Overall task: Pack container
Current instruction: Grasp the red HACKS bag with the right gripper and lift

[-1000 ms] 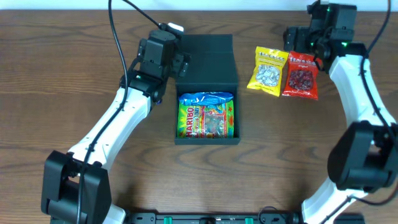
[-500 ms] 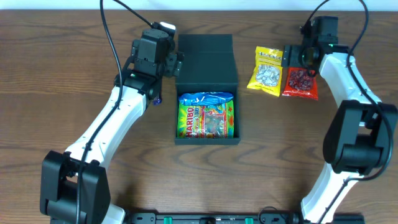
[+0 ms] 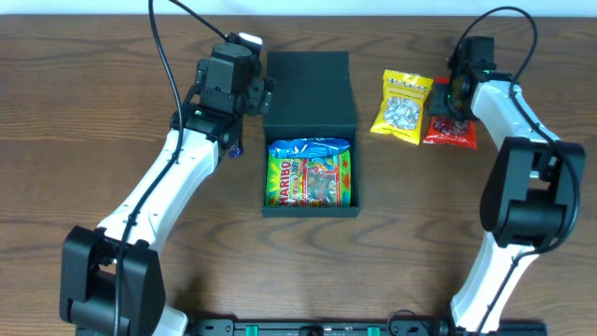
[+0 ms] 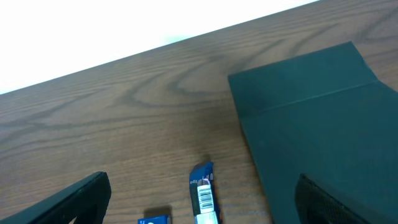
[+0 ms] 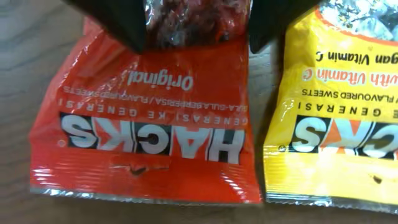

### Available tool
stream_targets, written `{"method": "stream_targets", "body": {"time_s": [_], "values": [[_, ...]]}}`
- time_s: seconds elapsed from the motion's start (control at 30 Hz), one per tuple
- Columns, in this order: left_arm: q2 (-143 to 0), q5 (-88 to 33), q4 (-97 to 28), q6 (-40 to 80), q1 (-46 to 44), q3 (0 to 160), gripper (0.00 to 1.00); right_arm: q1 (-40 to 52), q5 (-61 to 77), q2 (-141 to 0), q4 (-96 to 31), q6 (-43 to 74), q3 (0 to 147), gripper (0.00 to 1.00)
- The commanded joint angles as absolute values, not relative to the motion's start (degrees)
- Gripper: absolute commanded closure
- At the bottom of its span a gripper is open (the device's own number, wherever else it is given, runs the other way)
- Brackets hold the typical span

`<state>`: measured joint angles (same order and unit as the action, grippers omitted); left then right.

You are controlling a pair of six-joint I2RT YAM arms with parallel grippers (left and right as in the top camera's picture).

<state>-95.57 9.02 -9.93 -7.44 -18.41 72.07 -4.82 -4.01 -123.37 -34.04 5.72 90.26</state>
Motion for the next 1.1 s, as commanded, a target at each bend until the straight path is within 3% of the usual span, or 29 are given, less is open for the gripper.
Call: {"method": "stream_targets", "body": {"time_s": [0.0, 0.13, 0.17, 1.07], "values": [[-94.7, 9.5, -9.6, -6.9, -18.0, 73.6, 0.05, -5.3, -4.5, -123.9, -34.2, 5.8, 89.9, 0.66], [-94.7, 9.5, -8.7, -7.7, -17.9, 73.6, 0.05, -5.3, -4.5, -123.9, -34.1, 5.8, 89.2, 0.96], [-94.7, 9.5, -8.2, -7.7, -17.9, 73.6, 0.05, -5.3, -4.5, -123.9, -34.1, 5.8, 89.1, 0.99], [-94.7, 9.6, -1.1, -7.7, -17.9, 73.6, 0.05, -4.8, -1.0, -105.0, -35.6, 6.8, 89.2, 0.98]]}}
